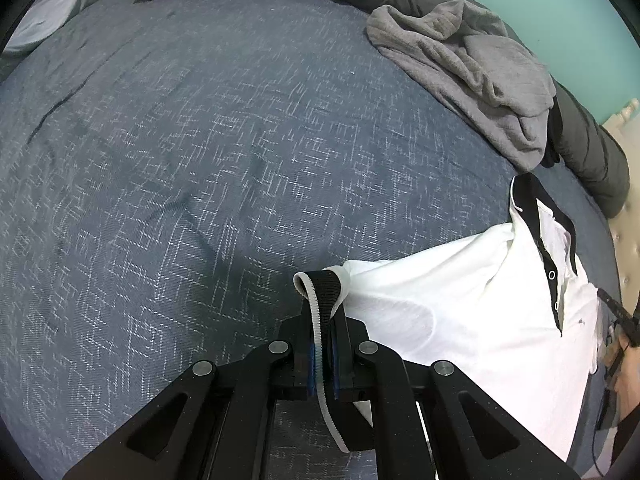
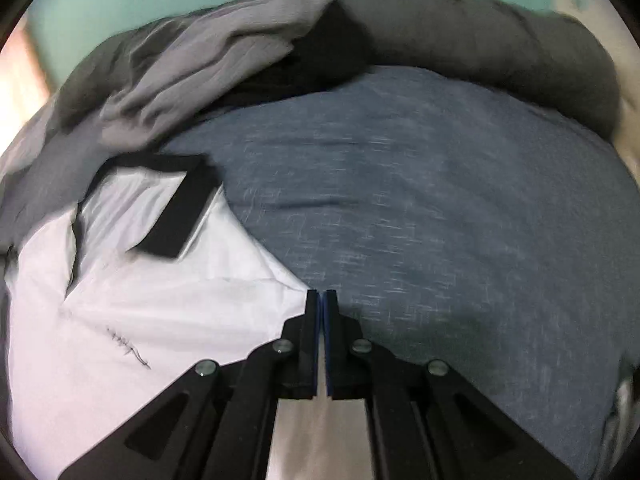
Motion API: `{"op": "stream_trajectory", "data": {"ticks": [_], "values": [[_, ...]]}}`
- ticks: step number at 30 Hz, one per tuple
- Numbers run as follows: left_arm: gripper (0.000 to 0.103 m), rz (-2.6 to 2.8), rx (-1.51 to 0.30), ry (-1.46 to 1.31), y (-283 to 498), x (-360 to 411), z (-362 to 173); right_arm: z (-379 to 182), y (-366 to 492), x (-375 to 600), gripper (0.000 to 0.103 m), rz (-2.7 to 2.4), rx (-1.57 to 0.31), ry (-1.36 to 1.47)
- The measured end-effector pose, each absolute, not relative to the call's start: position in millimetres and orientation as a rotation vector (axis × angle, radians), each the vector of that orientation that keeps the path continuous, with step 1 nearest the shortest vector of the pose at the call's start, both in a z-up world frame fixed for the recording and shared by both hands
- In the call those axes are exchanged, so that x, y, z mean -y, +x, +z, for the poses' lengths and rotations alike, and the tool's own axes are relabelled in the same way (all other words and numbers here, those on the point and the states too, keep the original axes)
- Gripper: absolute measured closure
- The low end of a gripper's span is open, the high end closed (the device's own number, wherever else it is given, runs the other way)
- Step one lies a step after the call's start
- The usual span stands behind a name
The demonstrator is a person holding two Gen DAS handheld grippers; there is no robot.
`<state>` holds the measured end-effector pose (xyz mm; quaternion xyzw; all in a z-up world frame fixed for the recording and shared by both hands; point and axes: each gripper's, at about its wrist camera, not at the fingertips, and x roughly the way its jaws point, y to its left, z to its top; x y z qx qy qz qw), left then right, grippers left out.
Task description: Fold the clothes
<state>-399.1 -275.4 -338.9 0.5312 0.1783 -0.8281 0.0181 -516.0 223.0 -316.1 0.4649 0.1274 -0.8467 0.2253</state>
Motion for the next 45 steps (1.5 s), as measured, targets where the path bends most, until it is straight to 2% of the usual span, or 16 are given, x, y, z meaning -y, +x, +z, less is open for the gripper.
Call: {"op": "stream_trajectory", "data": {"ticks": [6, 8, 11, 16, 18, 20, 22, 30, 31, 32, 34, 35, 45], "values": [[0.097, -2.576, -0.560, 1.652, -398.2, 276.4, -340.6, -318.5, -500.1, -236.0, 0.101, -2.199, -0.290, 1.269], [0.097, -2.574, -0.567, 1.654, -397.7, 277.2, -341.5, -322.0, -485.1, -229.8, 0.101, -2.129, -0.371, 1.251], [0.097, -2.565, -0.574, 1.659, -397.5, 277.2, -342.0, -329.1, -472.9, -228.9, 0.101, -2.057, -0.367, 1.268], [0.097, -2.556, -0.570, 1.669, -399.0, 276.1, -341.8, -321.0, -483.7, -254.3, 0.099, -2.183, -0.197, 1.282], [0.097, -2.556, -0.567, 1.673, -402.3, 274.3, -341.7, -315.3, -489.6, -264.3, 0.087, -2.232, -0.135, 1.275], [0.097, -2.556, -0.566, 1.676, -405.0, 273.9, -341.9, -311.5, -495.2, -272.5, 0.056, -2.260, -0.060, 1.278], [0.097, -2.556, -0.565, 1.676, -407.1, 274.4, -343.3, -310.2, -500.1, -275.8, 0.053, -2.277, -0.019, 1.282], [0.097, -2.558, -0.554, 1.680, -414.3, 267.0, -349.0, -325.7, -510.7, -240.8, 0.054, -2.237, -0.158, 1.330], [0.097, -2.558, -0.554, 1.679, -406.7, 267.5, -350.2, -329.4, -512.8, -236.4, 0.062, -2.228, -0.173, 1.352], [0.097, -2.558, -0.556, 1.678, -396.4, 268.0, -351.5, -333.4, -515.6, -233.2, 0.075, -2.222, -0.183, 1.378], [0.097, -2.561, -0.556, 1.678, -390.2, 266.5, -337.4, -334.6, -518.8, -234.9, 0.090, -2.228, -0.149, 1.385], [0.097, -2.562, -0.556, 1.678, -388.0, 265.6, -329.2, -333.2, -519.8, -236.8, 0.093, -2.235, -0.126, 1.377], [0.097, -2.567, -0.570, 1.673, -393.6, 275.9, -336.9, -317.6, -528.7, -261.3, 0.097, -2.407, 0.016, 1.302]]}}
